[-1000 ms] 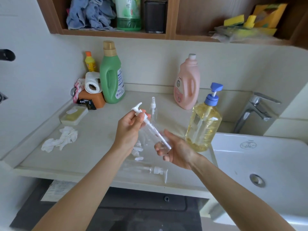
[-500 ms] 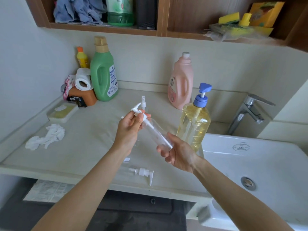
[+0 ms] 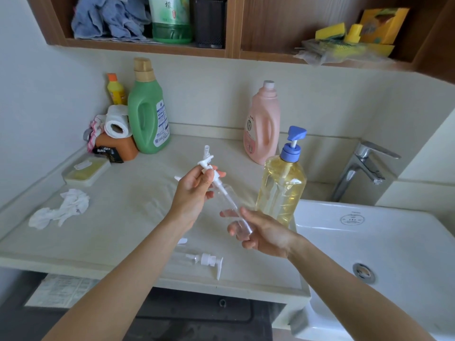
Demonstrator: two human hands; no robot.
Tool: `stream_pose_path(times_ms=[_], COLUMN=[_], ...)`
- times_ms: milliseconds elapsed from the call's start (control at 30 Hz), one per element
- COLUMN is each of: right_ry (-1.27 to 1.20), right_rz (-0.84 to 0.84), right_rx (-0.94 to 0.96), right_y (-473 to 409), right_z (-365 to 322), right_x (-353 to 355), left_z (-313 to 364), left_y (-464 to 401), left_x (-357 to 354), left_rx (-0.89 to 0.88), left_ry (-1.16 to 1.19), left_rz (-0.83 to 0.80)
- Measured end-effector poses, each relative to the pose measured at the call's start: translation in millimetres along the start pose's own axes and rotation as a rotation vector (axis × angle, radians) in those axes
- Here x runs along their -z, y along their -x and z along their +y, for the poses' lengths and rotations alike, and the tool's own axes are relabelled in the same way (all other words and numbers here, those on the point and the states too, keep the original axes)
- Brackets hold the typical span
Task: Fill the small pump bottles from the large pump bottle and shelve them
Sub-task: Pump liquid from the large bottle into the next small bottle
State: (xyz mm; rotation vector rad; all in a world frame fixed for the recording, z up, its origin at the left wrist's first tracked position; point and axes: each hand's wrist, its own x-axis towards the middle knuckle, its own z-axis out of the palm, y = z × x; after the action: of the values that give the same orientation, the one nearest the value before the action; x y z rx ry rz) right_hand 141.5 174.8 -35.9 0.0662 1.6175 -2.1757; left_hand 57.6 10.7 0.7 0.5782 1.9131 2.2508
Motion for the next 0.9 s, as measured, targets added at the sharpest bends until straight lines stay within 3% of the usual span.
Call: stream_pose_path(times_ms=[67,167,233,333,467,533,767,900], right_ry=[0.251,0.851,0.98,0.994,0.953,0.897,0.704,0.627], right_rz=[0.098,0.308,0.421,0.461,0.564,0.604,0.663,0.681], right_rx=[0.042,-0.01,-0.065,-0.059,-0.008,0.007,0.037,0.1], right_y=[-2,-5,-3,0,2,6,8,12], right_z=[1,0,2,11,22,23,26,21], right_x=[3,15,22,22,17,16,19,14], left_z=[4,22,31,24,-8,-29,-82,-71], left_y=[-8,-28,-41,-56,-70,-76,-74,-74], left_x=[5,19,29,35,34,32,9,5], left_rx=[-0.049,-0.116,-0.138,-0.071,0.234,0.297,0.337,0.277], left_ry=[-0.071,-0.072,-0.089,-0.24,-0.546,-0.697,-0.881,-1.143], left_rz=[0.02,0.121,0.159,0.1,-0.155,-0.232,-0.271,-0.347])
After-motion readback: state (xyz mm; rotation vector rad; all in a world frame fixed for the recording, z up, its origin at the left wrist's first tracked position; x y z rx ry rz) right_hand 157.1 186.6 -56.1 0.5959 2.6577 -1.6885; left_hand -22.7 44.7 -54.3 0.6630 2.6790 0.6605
